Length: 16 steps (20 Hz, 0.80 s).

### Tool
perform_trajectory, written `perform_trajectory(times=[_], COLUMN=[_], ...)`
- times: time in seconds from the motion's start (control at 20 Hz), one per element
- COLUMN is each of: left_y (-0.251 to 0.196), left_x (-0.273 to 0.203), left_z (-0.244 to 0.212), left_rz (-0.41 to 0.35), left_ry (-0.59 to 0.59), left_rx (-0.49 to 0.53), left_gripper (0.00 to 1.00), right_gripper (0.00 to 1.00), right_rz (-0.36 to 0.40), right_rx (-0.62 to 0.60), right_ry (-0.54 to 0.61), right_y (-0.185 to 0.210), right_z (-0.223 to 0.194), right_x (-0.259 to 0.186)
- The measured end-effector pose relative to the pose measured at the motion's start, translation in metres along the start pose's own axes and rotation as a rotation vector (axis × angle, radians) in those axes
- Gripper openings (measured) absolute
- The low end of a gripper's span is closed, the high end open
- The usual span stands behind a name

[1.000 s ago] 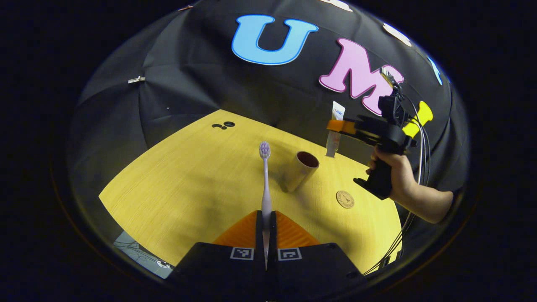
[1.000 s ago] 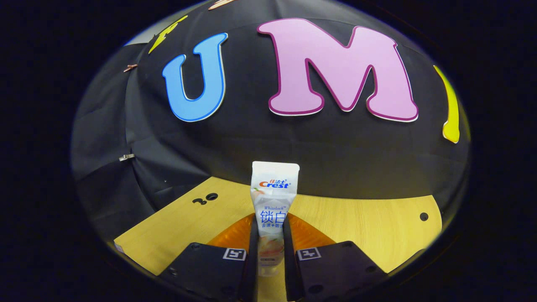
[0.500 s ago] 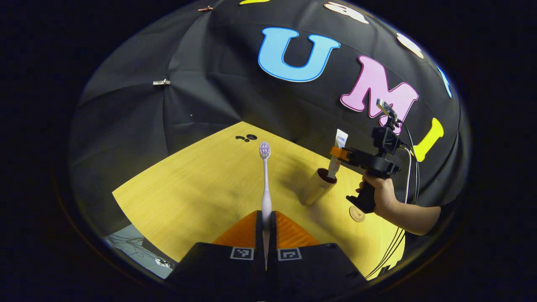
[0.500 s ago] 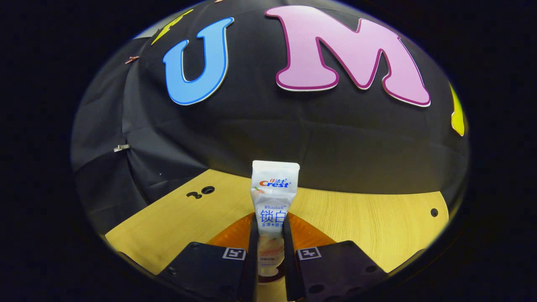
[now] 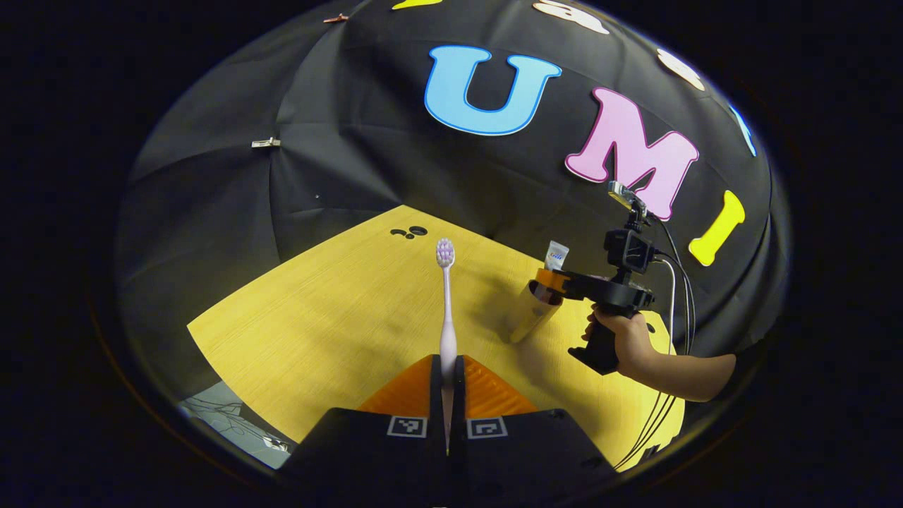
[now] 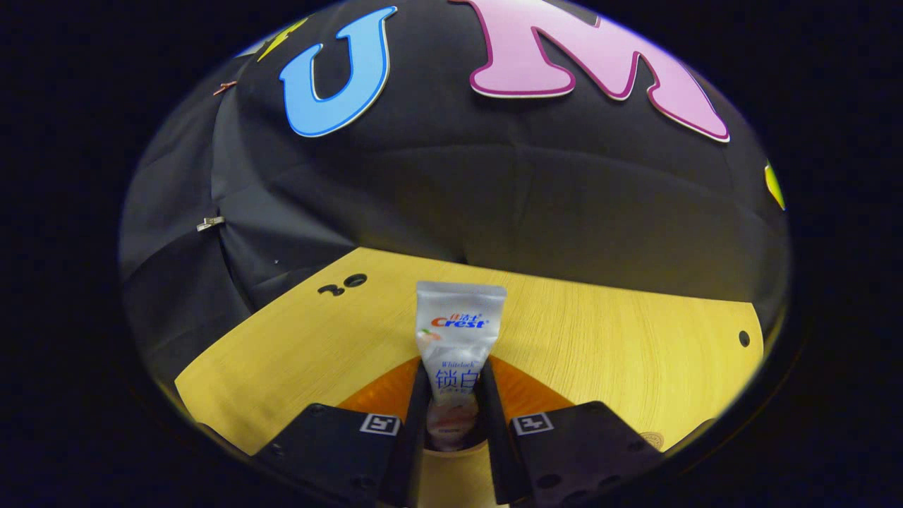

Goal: Put the toothbrush and toothpaste on the desktop into the cup, then pick up the cup and place it on the coaster on the desktop.

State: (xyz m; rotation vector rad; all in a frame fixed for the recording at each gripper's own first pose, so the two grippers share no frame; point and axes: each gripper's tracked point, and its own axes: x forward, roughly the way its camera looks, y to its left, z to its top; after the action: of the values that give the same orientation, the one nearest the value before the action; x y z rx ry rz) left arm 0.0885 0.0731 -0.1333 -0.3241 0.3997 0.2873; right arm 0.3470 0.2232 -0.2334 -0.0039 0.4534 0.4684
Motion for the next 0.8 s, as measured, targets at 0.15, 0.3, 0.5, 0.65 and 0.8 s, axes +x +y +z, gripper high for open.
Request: perform_trajectory(times=[0.15,0.3,0.5,0.65,0.8], left_y=[-0.006,-0.015,-0.035,-0.057,-0.081], left_x=[0.002,0.003,0.011,0.022,0.035], left_z=[-0.006,-0.008,-0.001,0.014,0.031], left_rz=[-0.009,-0.02,-0.06,-0.109,-0.164], left_ry=[0.008,0.002,-0.027,-0.069,-0.109], left_rx=[0.012,0.016,0.037,0.062,0.075], left_gripper=[0.06,0.06,0.06,0.06,0.06], right_gripper=[0.57,0.72,0.98,0.98,0.98], right_rz=[0.033,0.046,0.048,0.024,-0.015], right_rx=[0.005,0.018,0.033,0.059,0.067], right_ry=[0.003,-0.006,-0.045,-0.079,-0.114], right_y=[0.007,0.006,-0.007,-0.027,-0.056], right_z=[0.0,0.007,0.022,0.033,0.042], right_x=[-0.007,-0.02,-0.048,-0.069,-0.086])
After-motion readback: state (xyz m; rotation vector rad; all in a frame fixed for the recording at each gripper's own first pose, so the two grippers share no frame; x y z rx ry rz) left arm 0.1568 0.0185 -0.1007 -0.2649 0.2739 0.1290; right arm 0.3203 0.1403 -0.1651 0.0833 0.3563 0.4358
